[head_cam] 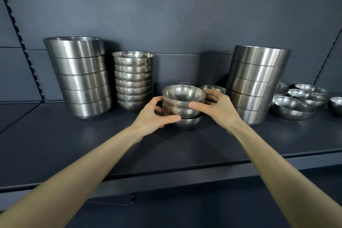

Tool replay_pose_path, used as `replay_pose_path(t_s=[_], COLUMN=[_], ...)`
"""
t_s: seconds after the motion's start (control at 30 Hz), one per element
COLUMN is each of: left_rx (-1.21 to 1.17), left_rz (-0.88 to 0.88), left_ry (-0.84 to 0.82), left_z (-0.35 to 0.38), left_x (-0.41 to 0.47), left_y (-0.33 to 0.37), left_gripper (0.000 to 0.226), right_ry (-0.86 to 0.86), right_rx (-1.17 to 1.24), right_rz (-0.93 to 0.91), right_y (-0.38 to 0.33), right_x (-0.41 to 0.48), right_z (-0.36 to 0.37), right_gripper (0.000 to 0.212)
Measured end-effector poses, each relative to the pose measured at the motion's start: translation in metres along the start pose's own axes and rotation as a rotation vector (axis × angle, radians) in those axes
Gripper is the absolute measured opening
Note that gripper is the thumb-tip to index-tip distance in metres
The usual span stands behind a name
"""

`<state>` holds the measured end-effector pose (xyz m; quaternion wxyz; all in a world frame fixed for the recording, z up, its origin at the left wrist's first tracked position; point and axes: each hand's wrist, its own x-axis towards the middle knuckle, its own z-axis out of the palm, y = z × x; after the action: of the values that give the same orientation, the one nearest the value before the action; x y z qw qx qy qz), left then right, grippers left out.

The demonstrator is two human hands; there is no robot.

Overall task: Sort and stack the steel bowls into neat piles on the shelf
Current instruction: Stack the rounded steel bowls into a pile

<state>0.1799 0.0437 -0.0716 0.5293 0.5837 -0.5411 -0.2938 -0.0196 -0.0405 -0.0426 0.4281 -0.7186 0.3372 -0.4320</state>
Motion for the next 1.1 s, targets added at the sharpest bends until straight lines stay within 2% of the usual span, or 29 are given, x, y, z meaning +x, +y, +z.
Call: replay_pose_path(t_s=[0.13, 0.27, 0.47, 0.5, 0.63, 0.77, 0.87, 1.03, 1.1], left_rx=[0.015, 0.041, 0.061, 0.058, 0.067, 0.066, 0.075, 0.060, 0.046], left_rz=[-0.007, 0.019, 0.053, 0.065, 0.081, 0.075, 0.064, 0.063, 0.061], left_ry=[-0.010, -0.038, -0.040, -0.031, -0.005, 0.005, 0.004, -0.009, -0.017], left_z=[0.0014, 0.0012, 0.0001, 0.0006, 0.0026, 0.0036, 0.0036, 0.0021, 0.0023], left_x=[0.0004, 0.0005, -0.0011, -0.0020, -0.0039, -0.0046, -0.0047, -0.0054, -0.0053], left_y=[0.0009, -0.0015, 0.0010, 0.0014, 0.0023, 0.0018, 0.0013, 0.0020, 0.0016], left_gripper=[0.072, 0.058, 0.054, 0.054, 0.052, 0.053, 0.059, 0.054, 0.054], right_ry=[-0.012, -0.030, -0.038, -0.042, -0.044, -0.061, -0.076, -0.093, -0.097], right_rx=[-0.002, -0.002, -0.022, -0.021, 0.004, 0.032, 0.029, 0.008, 0.006], right_rz=[0.013, 0.026, 0.035, 0.034, 0.037, 0.035, 0.034, 0.028, 0.021], right_y=[0.0000, -0.0022, -0.0039, -0.0043, -0.0044, -0.0032, -0.0022, 0.0020, 0.0038], right_x=[-0.0031, -0.0054, -0.0064, -0.0066, -0.0068, -0.0073, -0.0061, -0.0020, -0.0005], right_z=[-0.0021, -0.0040, -0.0057, -0.0059, -0.0059, -0.0060, -0.0069, -0.0092, -0.0104], right_gripper=[0.081, 0.089, 0.082, 0.084, 0.113, 0.116, 0.099, 0.064, 0.058])
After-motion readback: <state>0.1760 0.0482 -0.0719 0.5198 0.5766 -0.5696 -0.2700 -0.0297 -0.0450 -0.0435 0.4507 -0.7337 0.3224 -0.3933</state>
